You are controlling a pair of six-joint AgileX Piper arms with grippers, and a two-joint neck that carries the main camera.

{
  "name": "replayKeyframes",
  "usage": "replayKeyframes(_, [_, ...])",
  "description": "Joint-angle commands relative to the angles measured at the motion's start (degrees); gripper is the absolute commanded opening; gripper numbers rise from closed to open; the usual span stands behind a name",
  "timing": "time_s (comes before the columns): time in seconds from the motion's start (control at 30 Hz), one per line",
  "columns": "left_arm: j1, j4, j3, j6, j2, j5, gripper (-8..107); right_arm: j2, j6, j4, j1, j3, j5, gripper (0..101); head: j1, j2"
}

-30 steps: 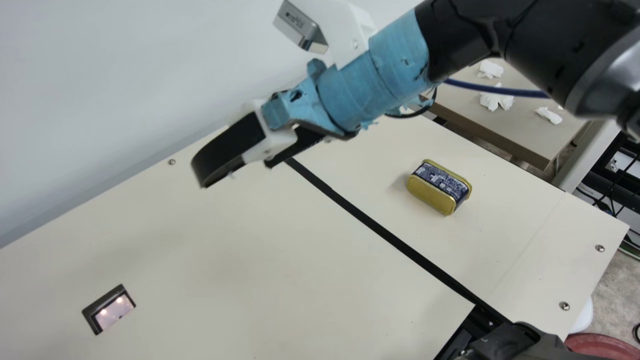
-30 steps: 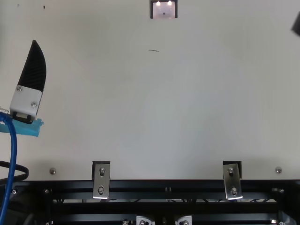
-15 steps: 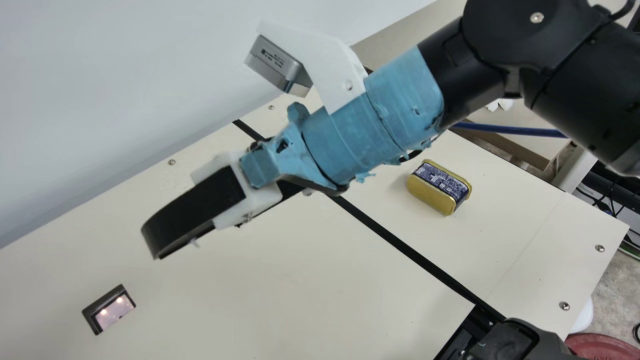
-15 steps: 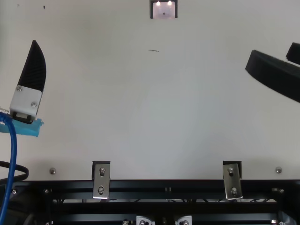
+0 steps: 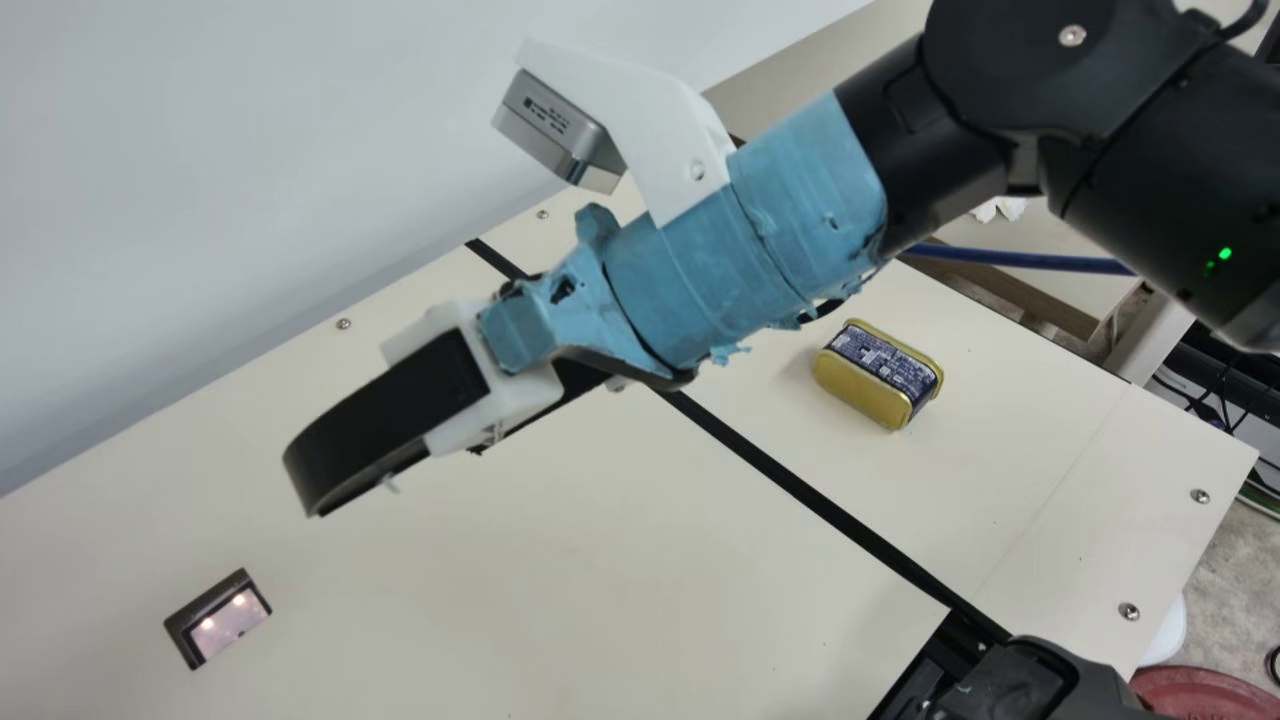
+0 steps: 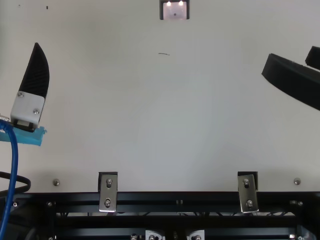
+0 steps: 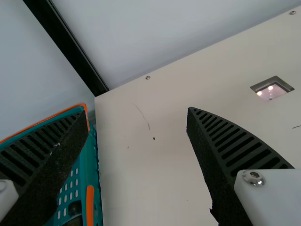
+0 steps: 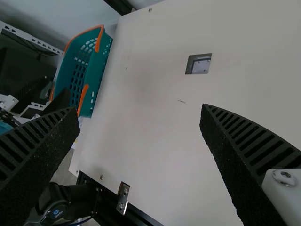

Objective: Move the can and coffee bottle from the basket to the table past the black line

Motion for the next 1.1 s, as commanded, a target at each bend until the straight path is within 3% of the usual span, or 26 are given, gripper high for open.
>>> replayKeyframes(0.0, [0.0, 0.0, 0.0, 0.0, 0.0, 0.0, 90, -0.98, 0.75, 0.17, 0.1, 0.25, 0.04, 101, -1.61, -1.43])
replayKeyframes(0.3, [0.0, 0.0, 0.0, 0.0, 0.0, 0.0, 90, -7.5, 3.48, 4.44, -3.47, 1.98, 0.04, 101, -1.61, -1.43])
replayKeyframes(0.87, [0.0, 0.0, 0.0, 0.0, 0.0, 0.0, 90, -7.75, 3.65, 4.86, -3.5, 1.98, 0.15, 101, -1.43, -1.1])
replayKeyframes(1.07, [0.0, 0.0, 0.0, 0.0, 0.0, 0.0, 90, -7.75, 3.65, 4.86, -3.5, 1.98, 0.15, 101, -0.33, 5.17])
